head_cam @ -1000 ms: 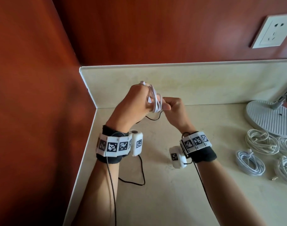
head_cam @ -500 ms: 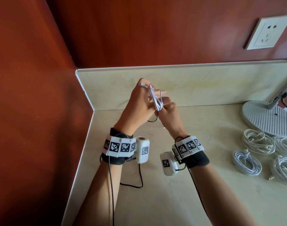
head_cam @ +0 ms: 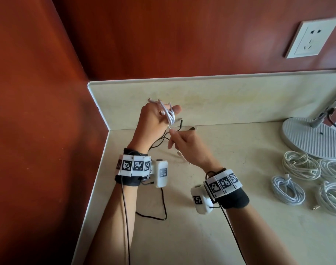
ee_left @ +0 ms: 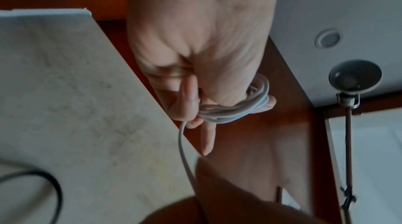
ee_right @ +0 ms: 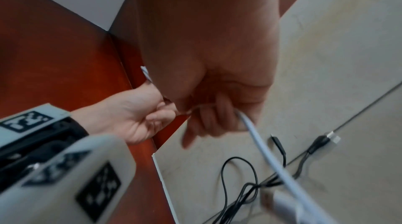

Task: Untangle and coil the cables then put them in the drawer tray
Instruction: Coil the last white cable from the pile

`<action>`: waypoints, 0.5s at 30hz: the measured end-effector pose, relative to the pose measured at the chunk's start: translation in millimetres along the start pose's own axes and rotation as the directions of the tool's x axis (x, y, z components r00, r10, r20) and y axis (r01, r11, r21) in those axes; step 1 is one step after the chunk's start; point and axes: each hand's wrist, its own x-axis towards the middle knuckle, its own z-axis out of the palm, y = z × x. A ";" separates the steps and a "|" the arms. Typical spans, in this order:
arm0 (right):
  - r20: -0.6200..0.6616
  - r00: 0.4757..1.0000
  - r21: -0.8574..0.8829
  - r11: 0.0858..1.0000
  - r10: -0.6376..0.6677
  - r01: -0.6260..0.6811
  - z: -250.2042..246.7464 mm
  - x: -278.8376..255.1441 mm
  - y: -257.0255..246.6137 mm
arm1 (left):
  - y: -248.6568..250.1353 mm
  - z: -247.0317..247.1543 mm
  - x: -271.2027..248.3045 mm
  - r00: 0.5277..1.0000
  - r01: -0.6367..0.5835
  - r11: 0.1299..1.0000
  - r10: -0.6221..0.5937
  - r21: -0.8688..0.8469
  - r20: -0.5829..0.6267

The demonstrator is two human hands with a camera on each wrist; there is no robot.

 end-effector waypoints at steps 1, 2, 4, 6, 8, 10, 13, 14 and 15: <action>-0.009 1.000 -0.051 0.999 -0.006 0.005 -0.4 0.6 3.3 | -2.7 -1.9 0.0 1.000 0.007 1.000 -0.007 0.030 0.005; -0.064 0.998 -0.070 0.997 -0.026 0.021 -2.5 1.8 6.1 | -6.2 -3.6 0.3 1.000 0.009 0.998 -0.010 0.062 0.012; -0.267 0.959 -0.045 0.996 -0.091 0.082 -13.6 2.9 4.3 | -9.9 -6.3 -1.2 0.999 -0.001 0.993 -0.004 0.121 0.037; -0.394 0.899 -0.044 0.981 -0.190 0.188 -29.6 2.8 -10.2 | -12.8 -4.8 -1.0 0.996 0.015 0.985 -0.030 0.170 0.088; -0.376 0.882 -0.075 0.959 -0.283 0.275 -42.2 3.0 -29.2 | -13.2 0.6 1.4 0.985 0.077 0.979 -0.104 0.187 0.139; -0.278 0.899 -0.118 0.941 -0.337 0.316 -49.1 4.2 -44.2 | -7.7 7.1 1.3 0.969 0.093 0.971 -0.140 0.222 0.206; -0.161 0.917 -0.192 0.923 -0.366 0.335 -52.7 10.2 -50.7 | 1.9 13.5 -1.9 0.945 -0.017 0.961 -0.074 0.274 0.317; -0.148 0.921 -0.222 0.920 -0.361 0.324 -53.6 12.5 -50.6 | 5.2 14.8 -3.8 0.936 -0.042 0.957 -0.063 0.288 0.345; -0.133 0.927 -0.251 0.917 -0.350 0.310 -55.2 14.4 -50.2 | 6.9 16.5 -4.6 0.928 -0.038 0.957 -0.073 0.288 0.366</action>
